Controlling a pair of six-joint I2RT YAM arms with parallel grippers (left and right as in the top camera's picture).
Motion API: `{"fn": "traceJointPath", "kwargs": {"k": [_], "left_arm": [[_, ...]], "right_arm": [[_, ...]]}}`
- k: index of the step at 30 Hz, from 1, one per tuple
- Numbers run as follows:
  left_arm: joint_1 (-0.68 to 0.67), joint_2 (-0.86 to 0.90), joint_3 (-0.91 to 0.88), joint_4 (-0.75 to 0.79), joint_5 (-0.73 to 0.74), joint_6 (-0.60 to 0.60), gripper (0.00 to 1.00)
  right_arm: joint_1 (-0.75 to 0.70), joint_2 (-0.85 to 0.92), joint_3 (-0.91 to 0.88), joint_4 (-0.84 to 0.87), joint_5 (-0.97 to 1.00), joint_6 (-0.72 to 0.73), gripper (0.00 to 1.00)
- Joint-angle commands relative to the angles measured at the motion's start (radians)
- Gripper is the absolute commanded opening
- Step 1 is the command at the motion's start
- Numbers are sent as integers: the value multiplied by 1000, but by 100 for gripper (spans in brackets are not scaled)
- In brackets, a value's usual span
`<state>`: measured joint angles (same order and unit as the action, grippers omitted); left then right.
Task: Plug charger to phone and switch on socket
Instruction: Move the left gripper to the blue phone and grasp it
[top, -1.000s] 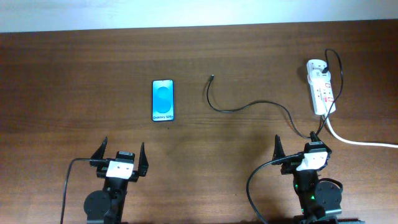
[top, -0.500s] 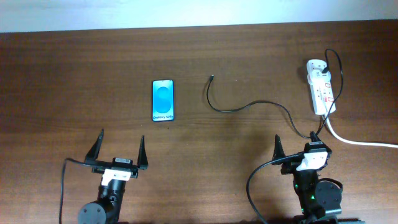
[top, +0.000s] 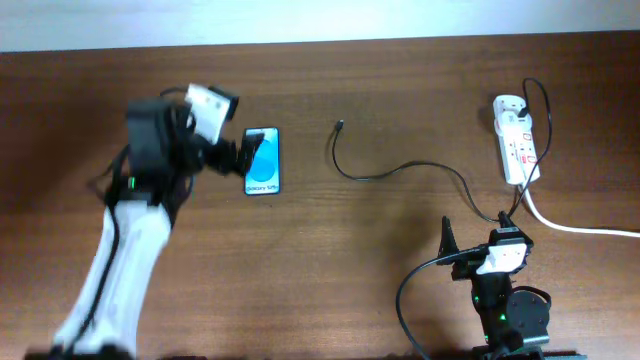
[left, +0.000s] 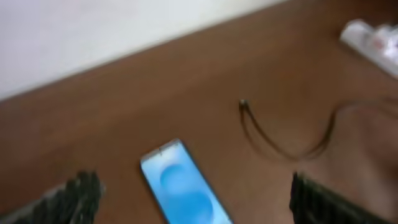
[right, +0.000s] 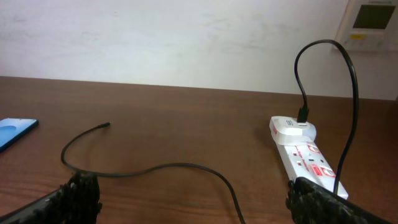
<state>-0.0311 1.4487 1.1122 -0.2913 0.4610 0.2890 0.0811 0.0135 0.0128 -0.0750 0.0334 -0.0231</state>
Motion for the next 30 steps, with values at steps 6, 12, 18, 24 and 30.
{"fn": "traceJointPath", "kwargs": {"k": [6, 12, 18, 24, 30], "left_arm": [[-43, 375, 560, -525, -93, 92, 99], [-75, 385, 559, -531, -47, 87, 99], [-164, 488, 561, -450, -369, -216, 100], [-172, 618, 632, -489, -380, -396, 95], [-200, 760, 684, -582, -468, -566, 98]], "right_arm": [[-4, -7, -7, -4, -2, 2, 99], [-3, -7, -7, -4, -2, 2, 98], [-4, -7, -7, -4, -2, 2, 99], [-4, -7, -7, -4, -2, 2, 98], [-4, -7, -7, -4, -2, 2, 98]]}}
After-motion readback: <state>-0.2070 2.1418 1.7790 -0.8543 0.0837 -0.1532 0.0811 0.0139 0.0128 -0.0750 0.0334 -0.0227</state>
